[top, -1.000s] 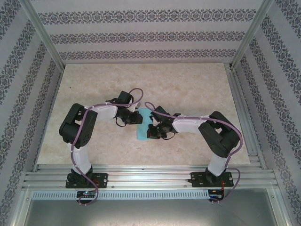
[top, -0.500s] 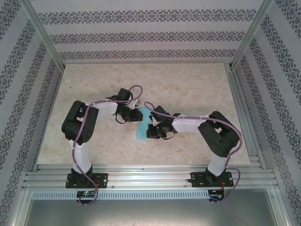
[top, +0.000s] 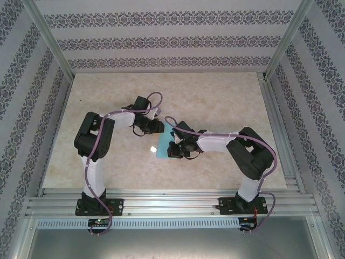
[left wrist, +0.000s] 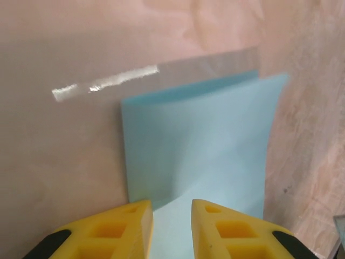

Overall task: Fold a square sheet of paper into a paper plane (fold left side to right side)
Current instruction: First fold the square sheet of paper in half at the center of the table.

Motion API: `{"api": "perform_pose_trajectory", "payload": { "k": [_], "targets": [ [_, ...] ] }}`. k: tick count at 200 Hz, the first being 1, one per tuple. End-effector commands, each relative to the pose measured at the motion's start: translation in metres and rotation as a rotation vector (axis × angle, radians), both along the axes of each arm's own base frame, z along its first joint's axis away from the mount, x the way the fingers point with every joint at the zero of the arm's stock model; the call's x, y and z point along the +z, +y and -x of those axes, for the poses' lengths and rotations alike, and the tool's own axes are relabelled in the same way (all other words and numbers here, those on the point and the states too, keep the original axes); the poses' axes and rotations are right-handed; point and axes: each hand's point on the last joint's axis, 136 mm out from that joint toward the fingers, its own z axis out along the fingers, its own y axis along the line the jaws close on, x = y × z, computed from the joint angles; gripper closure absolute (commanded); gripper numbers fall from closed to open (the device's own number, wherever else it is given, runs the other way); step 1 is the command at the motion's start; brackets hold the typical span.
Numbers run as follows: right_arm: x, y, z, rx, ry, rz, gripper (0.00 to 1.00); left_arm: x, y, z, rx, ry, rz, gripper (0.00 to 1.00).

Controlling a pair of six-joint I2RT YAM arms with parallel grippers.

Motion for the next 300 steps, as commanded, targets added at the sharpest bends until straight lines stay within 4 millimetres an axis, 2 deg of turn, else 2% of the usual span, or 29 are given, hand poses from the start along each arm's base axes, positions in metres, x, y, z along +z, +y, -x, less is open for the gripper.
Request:
{"api": "perform_pose_trajectory", "payload": {
  "k": [1,70,90,107,137,153,169,199,236,262,300],
  "targets": [
    [-0.057,-0.061,0.050,0.013,0.176,0.291,0.99,-0.002,0.021,-0.055,0.071,-0.171,-0.064,0.73],
    [-0.057,-0.062,0.051,0.015,0.177,0.295,0.99,-0.009,0.020,-0.074,0.070,-0.171,-0.072,0.73],
    [-0.057,-0.061,0.051,0.015,0.178,0.293,0.99,0.000,0.028,-0.081,0.089,-0.187,-0.067,0.73],
    [-0.056,-0.061,0.050,0.015,0.176,0.295,0.99,0.019,0.038,-0.083,0.099,-0.229,-0.077,0.73],
    [-0.056,-0.060,0.049,0.015,0.172,0.294,0.99,0.052,0.053,-0.068,0.104,-0.301,-0.090,0.74],
    [-0.056,-0.060,0.050,0.015,0.173,0.294,0.99,0.066,0.046,-0.051,0.081,-0.313,-0.011,0.75],
    [-0.056,-0.060,0.049,0.014,0.173,0.294,0.99,0.072,0.034,-0.032,0.056,-0.291,0.084,0.77],
    [-0.056,-0.058,0.048,0.017,0.172,0.294,0.99,0.066,0.009,0.000,0.010,-0.233,0.195,0.80],
    [-0.057,-0.058,0.048,0.024,0.173,0.304,0.99,0.048,-0.015,0.018,-0.034,-0.195,0.204,0.82],
    [-0.058,-0.057,0.048,0.031,0.176,0.309,0.99,0.037,-0.024,0.018,-0.045,-0.179,0.197,0.82],
    [-0.058,-0.057,0.050,0.038,0.180,0.317,0.99,0.013,-0.023,0.005,-0.030,-0.170,0.141,0.82]
  ]
}}
